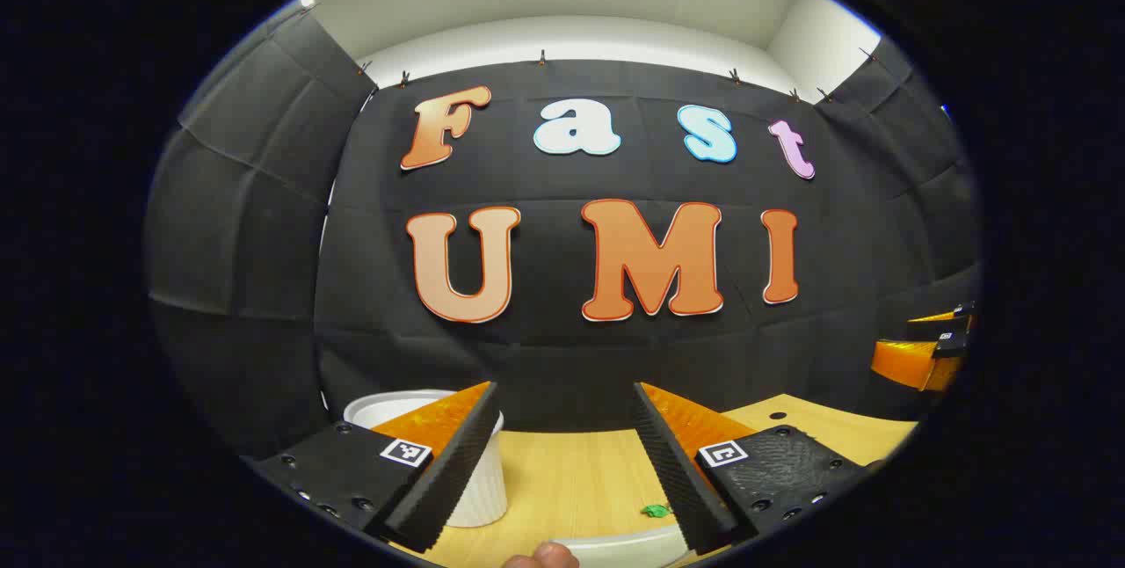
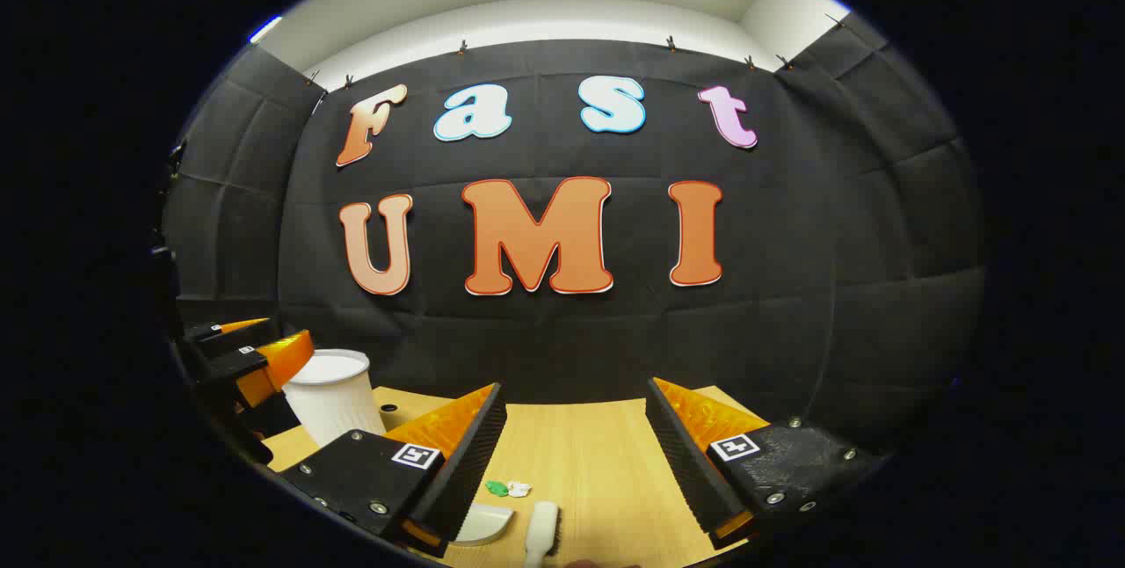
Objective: Pick up the small broom and dustpan from the desktop, sweep the trash into the dustpan with the broom, and then empty the trash into the garbage bin.
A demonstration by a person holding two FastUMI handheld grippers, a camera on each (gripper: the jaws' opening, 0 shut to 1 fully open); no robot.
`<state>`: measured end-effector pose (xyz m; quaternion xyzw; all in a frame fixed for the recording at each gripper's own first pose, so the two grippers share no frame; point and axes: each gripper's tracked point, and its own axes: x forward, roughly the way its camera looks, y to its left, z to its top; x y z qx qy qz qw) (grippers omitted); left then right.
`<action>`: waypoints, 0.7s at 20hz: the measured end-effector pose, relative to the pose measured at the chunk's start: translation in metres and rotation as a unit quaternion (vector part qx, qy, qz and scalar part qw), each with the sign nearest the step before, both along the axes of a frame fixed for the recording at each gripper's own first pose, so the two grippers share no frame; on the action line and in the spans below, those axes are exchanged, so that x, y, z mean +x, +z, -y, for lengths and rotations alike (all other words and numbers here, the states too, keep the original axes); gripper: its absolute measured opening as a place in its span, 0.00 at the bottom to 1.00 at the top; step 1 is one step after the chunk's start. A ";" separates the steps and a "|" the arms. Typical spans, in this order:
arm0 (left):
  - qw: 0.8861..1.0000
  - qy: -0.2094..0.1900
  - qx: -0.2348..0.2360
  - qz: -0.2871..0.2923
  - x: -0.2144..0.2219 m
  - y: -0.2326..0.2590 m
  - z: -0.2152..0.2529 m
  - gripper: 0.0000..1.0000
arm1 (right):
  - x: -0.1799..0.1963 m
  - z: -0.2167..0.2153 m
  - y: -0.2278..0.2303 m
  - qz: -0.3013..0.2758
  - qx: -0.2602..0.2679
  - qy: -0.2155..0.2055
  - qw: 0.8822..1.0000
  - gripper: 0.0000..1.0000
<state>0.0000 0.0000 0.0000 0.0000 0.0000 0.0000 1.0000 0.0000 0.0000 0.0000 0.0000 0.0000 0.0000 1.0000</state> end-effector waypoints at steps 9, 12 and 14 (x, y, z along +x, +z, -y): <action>0.999 0.015 -0.016 -0.034 -0.008 -0.024 0.006 0.94 | 0.000 -0.012 -0.002 0.004 -0.018 0.034 0.999 0.95; 0.999 0.016 -0.014 -0.039 -0.035 -0.032 0.020 0.96 | -0.004 -0.004 -0.005 0.001 -0.014 0.027 1.000 0.95; 0.999 0.021 -0.012 -0.044 -0.044 -0.035 0.028 0.94 | -0.004 -0.001 -0.006 0.003 -0.015 0.025 1.000 0.95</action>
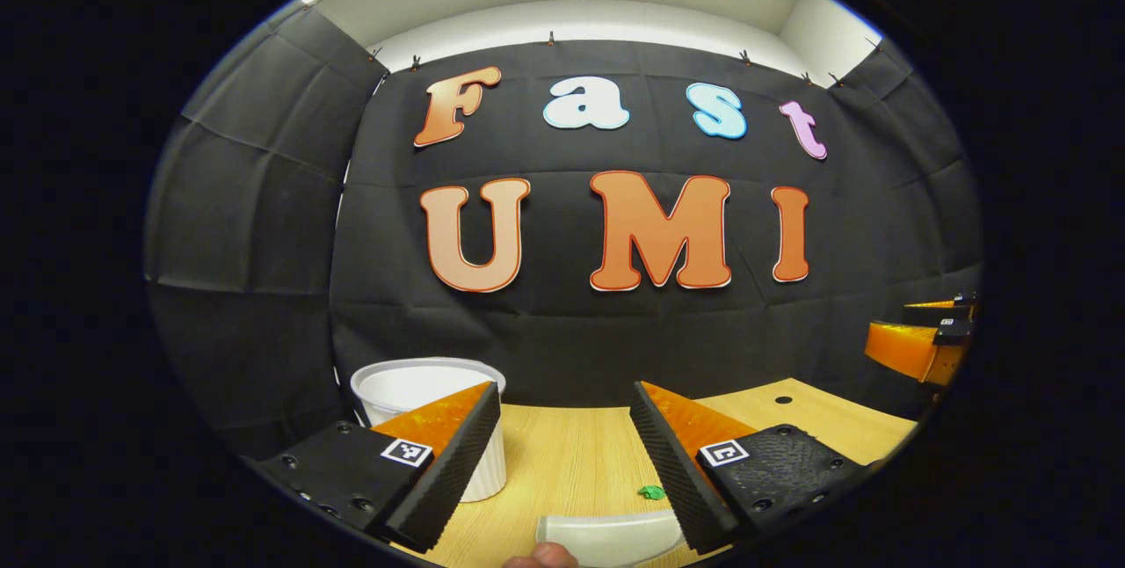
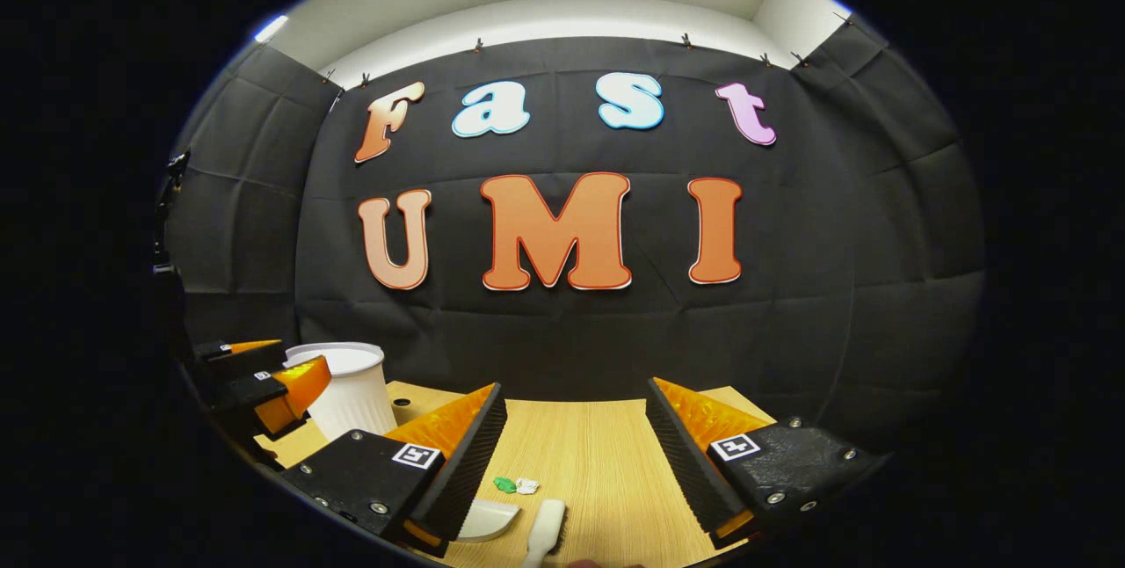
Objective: Pick up the small broom and dustpan from the desktop, sweep the trash into the dustpan with the broom, and then empty the trash into the garbage bin.
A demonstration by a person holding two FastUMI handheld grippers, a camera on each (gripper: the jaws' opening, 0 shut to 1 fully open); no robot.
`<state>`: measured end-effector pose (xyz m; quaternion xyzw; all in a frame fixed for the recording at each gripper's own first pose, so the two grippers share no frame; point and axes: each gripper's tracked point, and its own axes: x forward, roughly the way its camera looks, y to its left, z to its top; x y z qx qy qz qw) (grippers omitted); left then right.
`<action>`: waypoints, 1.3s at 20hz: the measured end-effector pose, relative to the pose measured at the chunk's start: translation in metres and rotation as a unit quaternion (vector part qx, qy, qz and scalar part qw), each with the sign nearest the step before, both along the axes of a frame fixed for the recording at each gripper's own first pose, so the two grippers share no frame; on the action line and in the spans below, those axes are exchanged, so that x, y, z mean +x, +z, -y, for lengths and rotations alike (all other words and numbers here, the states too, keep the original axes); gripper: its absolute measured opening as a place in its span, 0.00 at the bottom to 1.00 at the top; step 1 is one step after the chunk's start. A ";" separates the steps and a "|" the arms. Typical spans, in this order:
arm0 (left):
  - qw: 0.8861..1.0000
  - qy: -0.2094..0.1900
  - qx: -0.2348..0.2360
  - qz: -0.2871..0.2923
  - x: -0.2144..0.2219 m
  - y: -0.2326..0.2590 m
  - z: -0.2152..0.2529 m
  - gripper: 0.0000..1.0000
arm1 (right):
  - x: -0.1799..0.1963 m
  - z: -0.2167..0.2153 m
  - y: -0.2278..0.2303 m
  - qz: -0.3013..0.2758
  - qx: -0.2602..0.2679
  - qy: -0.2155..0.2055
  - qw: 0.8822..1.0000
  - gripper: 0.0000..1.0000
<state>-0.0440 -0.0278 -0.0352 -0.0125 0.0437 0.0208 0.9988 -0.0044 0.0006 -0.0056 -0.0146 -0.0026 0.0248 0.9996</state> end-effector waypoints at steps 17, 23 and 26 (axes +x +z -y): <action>1.000 -0.012 0.004 -0.005 0.004 0.006 0.022 0.94 | 0.001 -0.013 -0.040 -0.047 -0.021 0.005 0.999 0.95; 1.000 -0.013 0.006 -0.015 0.009 -0.002 0.016 0.95 | 0.002 -0.023 -0.053 -0.068 -0.026 0.005 0.997 0.95; 1.000 -0.019 0.009 -0.018 0.011 -0.008 0.019 0.95 | 0.002 -0.025 -0.058 -0.075 -0.032 0.004 0.997 0.95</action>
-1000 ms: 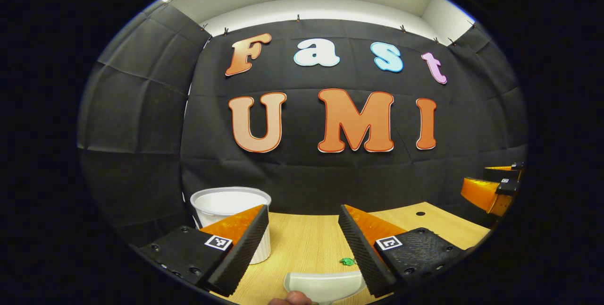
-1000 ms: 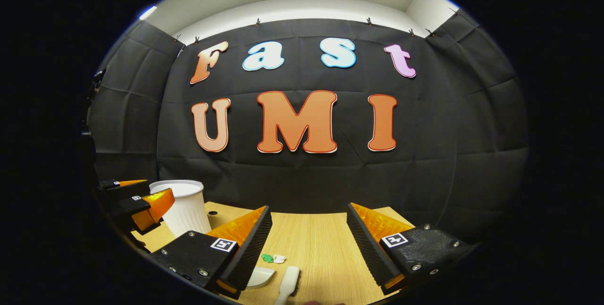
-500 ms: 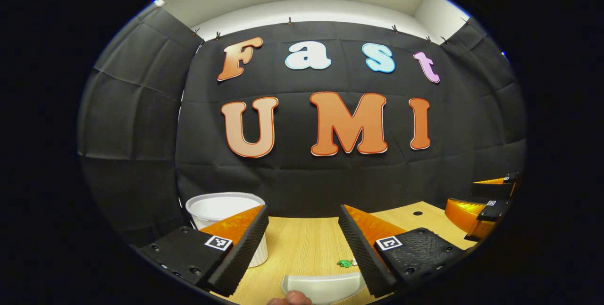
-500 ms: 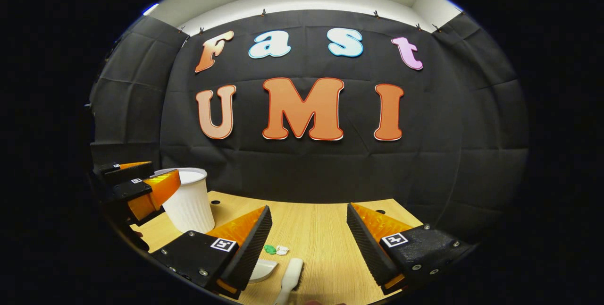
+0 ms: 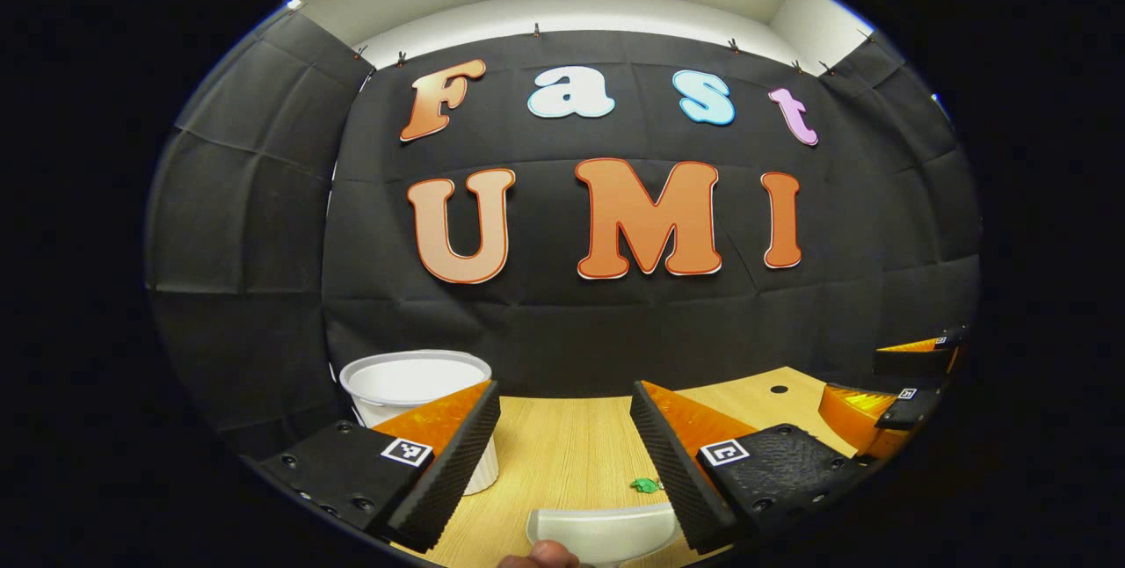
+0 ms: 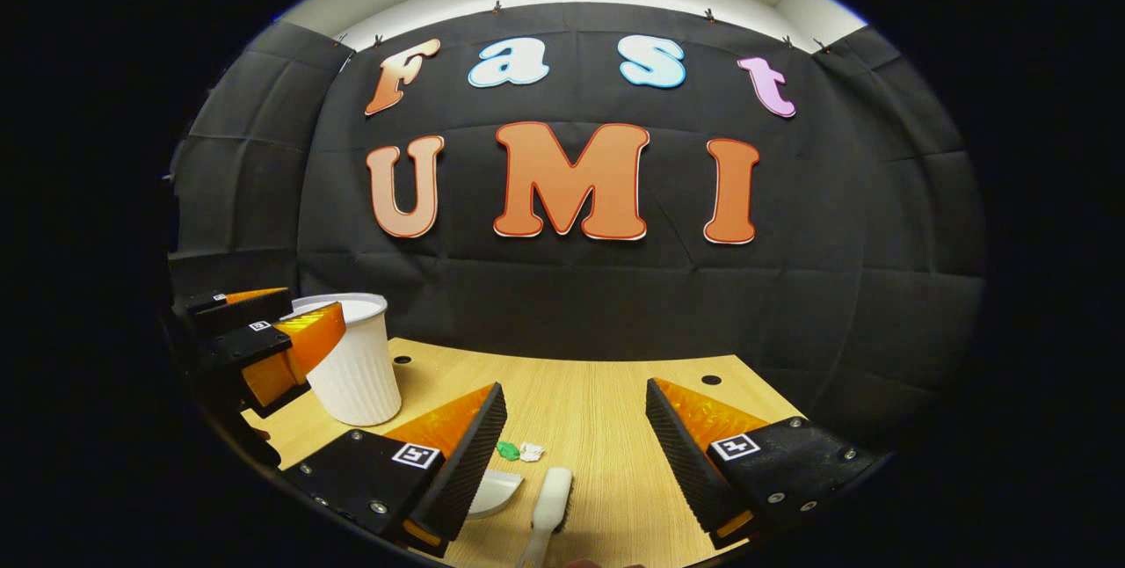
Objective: Pick up the small broom and dustpan from the desktop, sweep the trash into the dustpan with the broom, and then empty the trash into the garbage bin.
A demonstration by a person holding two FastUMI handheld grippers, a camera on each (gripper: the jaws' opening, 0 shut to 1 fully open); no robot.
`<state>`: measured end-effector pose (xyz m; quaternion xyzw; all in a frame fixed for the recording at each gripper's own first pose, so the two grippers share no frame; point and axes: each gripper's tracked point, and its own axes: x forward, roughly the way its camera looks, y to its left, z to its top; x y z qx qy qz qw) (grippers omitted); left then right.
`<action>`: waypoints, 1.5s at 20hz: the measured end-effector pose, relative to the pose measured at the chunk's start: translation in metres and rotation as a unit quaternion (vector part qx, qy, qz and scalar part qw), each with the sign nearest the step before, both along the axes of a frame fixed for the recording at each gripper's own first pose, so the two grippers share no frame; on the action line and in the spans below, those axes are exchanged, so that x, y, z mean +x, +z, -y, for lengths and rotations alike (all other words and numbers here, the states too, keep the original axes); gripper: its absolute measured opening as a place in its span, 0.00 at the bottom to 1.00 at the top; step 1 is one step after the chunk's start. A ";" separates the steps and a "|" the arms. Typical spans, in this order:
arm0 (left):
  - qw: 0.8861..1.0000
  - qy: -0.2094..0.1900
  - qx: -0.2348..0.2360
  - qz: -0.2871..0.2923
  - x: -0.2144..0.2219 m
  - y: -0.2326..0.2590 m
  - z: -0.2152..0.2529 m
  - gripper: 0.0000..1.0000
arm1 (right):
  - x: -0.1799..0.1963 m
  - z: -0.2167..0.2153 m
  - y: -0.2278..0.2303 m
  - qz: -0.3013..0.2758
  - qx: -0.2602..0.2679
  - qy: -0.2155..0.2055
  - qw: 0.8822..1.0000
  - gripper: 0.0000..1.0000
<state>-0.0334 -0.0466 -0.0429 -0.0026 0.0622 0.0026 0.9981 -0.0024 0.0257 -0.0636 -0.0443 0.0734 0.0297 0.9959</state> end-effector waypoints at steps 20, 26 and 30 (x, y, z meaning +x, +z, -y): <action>0.960 -0.051 -0.023 -0.275 -0.027 -0.168 0.037 0.95 | -0.011 0.002 -0.134 -0.233 0.009 -0.011 0.972 0.96; 0.903 -0.056 -0.051 -0.423 -0.074 -0.235 0.046 0.97 | -0.033 -0.004 -0.188 -0.326 -0.009 -0.004 0.945 0.97; 0.856 -0.060 -0.064 -0.509 -0.103 -0.273 0.056 0.98 | -0.047 -0.008 -0.218 -0.381 -0.018 0.006 0.924 0.97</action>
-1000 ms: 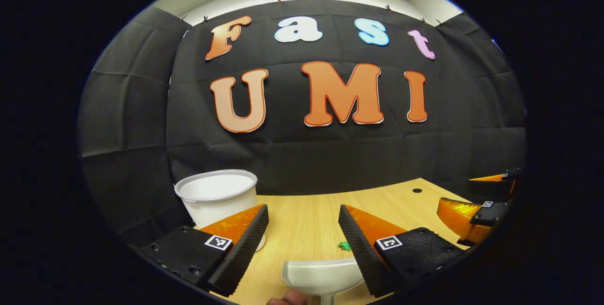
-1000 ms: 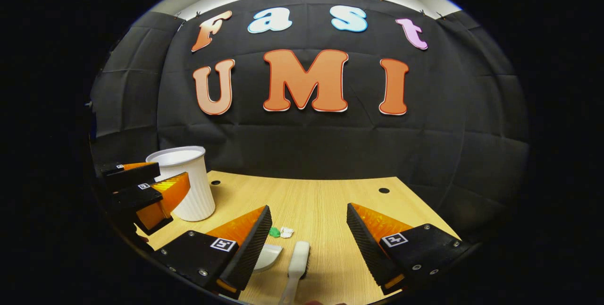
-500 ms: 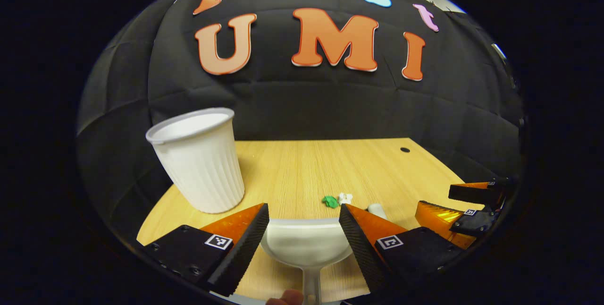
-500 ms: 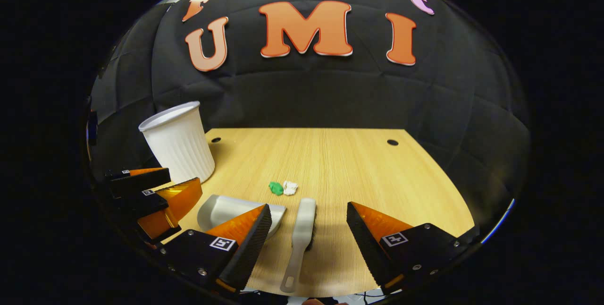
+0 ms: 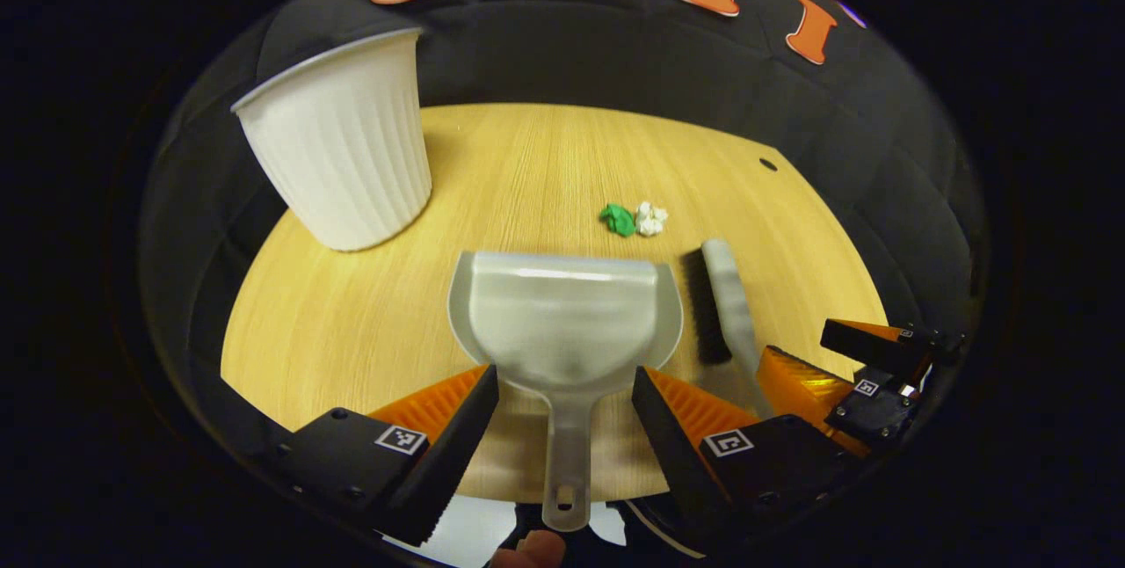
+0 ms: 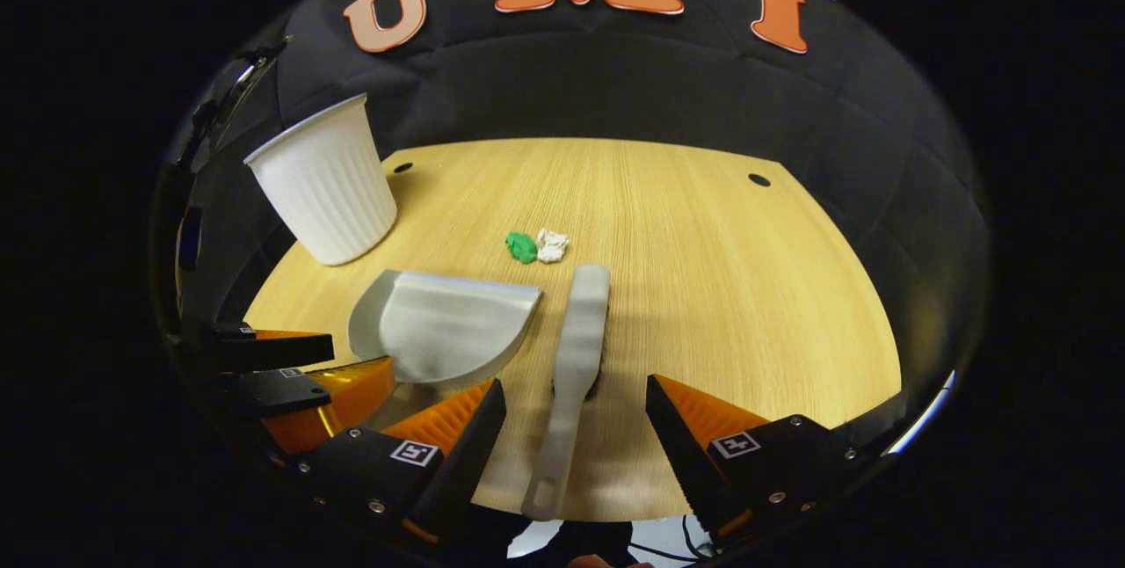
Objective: Pick up the small broom and dustpan from the desktop, sweep the trash into the dustpan with the broom, and then empty the trash into the garbage bin.
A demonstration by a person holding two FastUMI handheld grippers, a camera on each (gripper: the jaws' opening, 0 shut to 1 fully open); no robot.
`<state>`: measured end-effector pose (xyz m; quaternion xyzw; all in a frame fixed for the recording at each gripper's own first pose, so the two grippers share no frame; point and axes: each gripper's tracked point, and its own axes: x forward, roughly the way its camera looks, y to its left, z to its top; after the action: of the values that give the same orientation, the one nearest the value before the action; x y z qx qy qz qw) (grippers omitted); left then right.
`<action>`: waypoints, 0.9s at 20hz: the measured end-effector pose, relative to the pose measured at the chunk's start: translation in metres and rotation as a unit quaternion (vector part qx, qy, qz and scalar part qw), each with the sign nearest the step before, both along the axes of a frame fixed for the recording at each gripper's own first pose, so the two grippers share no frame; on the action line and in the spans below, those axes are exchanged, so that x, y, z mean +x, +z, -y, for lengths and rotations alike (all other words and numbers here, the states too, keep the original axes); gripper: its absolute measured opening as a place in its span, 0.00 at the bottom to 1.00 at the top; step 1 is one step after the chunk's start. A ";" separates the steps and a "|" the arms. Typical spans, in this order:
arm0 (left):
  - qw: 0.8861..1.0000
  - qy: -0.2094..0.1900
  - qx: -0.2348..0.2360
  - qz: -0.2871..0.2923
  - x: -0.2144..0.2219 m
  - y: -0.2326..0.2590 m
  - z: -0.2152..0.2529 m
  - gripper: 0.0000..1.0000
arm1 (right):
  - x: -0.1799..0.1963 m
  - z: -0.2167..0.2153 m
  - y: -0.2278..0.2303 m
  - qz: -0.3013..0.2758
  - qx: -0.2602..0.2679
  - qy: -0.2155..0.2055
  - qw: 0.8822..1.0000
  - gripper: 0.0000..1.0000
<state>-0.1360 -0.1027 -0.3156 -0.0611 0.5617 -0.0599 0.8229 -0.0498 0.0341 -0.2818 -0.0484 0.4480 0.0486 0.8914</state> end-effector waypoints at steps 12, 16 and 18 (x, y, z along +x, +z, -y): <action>0.981 0.010 -0.014 -0.194 -0.017 -0.021 -0.004 0.99 | -0.008 -0.005 -0.058 -0.152 0.025 0.001 0.988 0.97; 0.976 -0.016 -0.007 -0.218 -0.014 -0.028 -0.001 0.98 | -0.001 -0.003 -0.062 -0.169 0.019 0.005 0.985 0.94; 0.977 -0.030 0.008 -0.211 -0.007 -0.032 -0.002 0.98 | 0.004 -0.006 -0.065 -0.176 0.020 0.003 0.984 0.88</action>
<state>-0.1426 -0.1004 -0.3471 -0.0490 0.7244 -0.0661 0.6844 -0.0454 0.0397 -0.3467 -0.0226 0.5967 0.0684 0.7993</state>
